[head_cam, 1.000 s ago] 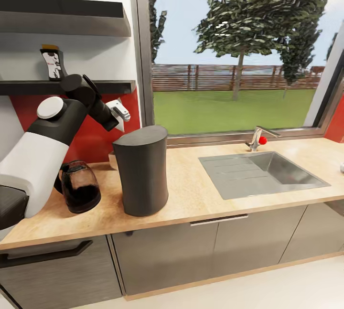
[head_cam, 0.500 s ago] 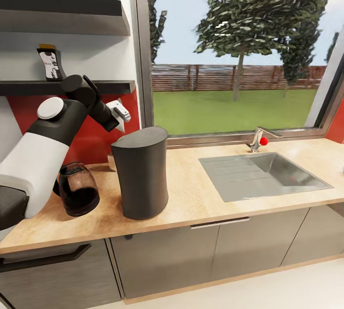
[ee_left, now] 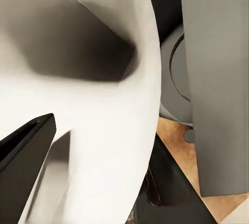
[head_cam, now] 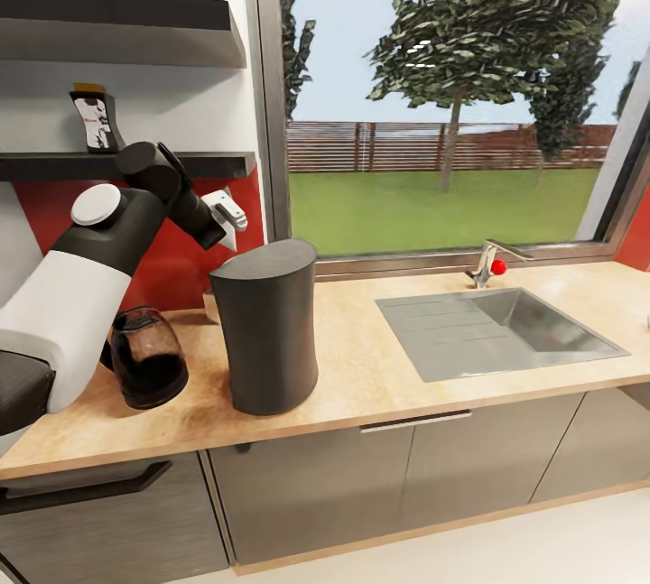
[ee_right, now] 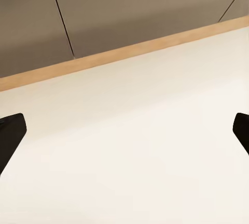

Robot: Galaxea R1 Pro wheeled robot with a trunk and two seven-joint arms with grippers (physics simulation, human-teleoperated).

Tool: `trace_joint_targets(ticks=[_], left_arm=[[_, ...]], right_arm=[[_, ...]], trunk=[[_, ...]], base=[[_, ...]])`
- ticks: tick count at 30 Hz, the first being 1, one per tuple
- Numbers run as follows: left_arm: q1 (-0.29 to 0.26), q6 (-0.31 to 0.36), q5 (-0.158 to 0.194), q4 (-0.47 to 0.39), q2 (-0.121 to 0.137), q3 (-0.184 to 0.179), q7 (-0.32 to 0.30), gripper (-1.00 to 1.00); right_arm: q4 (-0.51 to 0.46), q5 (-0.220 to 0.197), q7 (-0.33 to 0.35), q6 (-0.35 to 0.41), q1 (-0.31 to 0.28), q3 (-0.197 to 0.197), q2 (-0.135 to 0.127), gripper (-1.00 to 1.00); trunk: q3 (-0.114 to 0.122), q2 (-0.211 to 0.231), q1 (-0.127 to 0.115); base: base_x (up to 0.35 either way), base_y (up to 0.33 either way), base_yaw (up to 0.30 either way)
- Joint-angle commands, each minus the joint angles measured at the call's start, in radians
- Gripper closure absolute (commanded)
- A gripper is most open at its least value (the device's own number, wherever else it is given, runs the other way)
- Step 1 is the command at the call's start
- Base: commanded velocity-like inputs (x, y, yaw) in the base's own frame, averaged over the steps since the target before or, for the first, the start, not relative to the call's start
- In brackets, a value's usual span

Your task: Set up a coffee station on the kitchen countertop: keep the coffee maker on the countertop, move the bottle of coffee from the kitchen shelf to the counter next to the coffee maker, place a paper coffee filter on top of the coffee maker, put the saucer next to the coffee maker with the coffee cup on the saucer, and place the electric kettle next to the coffee maker.

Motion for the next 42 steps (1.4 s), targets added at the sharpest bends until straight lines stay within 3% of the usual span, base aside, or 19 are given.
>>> trace_joint_targets(ticks=[1, 10, 25, 31, 42], left_arm=[[-0.001, 0.009, -0.008, 0.001, -0.001, -0.003, -0.010, 1.00], [0.013, 0.011, -0.017, 0.008, -0.023, 0.001, -0.020, 1.00], [-0.004, 0.010, -0.017, 0.001, -0.021, -0.001, -0.013, 1.00], [-0.004, 0.010, -0.017, 0.000, -0.020, -0.003, -0.013, 1.00], [-0.004, 0.010, -0.019, -0.001, -0.012, -0.002, -0.013, 1.00]], right_arm=[[0.001, 0.008, 0.005, -0.004, -0.001, -0.008, 0.001, -1.00], [0.001, 0.007, 0.000, -0.004, -0.002, -0.011, 0.004, -1.00], [0.000, 0.005, -0.001, -0.004, -0.002, -0.013, -0.010, -1.00], [0.000, 0.005, -0.001, -0.004, -0.002, -0.013, -0.010, -1.00], [0.000, 0.005, -0.001, -0.004, -0.002, -0.013, -0.010, -1.00]], trunk=[[-0.002, -0.002, 0.001], [-0.002, -0.002, 0.001], [-0.002, -0.002, 0.001], [-0.002, -0.002, 0.001], [-0.002, -0.002, 0.001]], base=[[0.000, 0.000, 0.000], [0.000, 0.000, 0.000], [0.073, 0.080, -0.003], [0.020, 0.026, -0.211], [-0.155, 0.033, -0.088]])
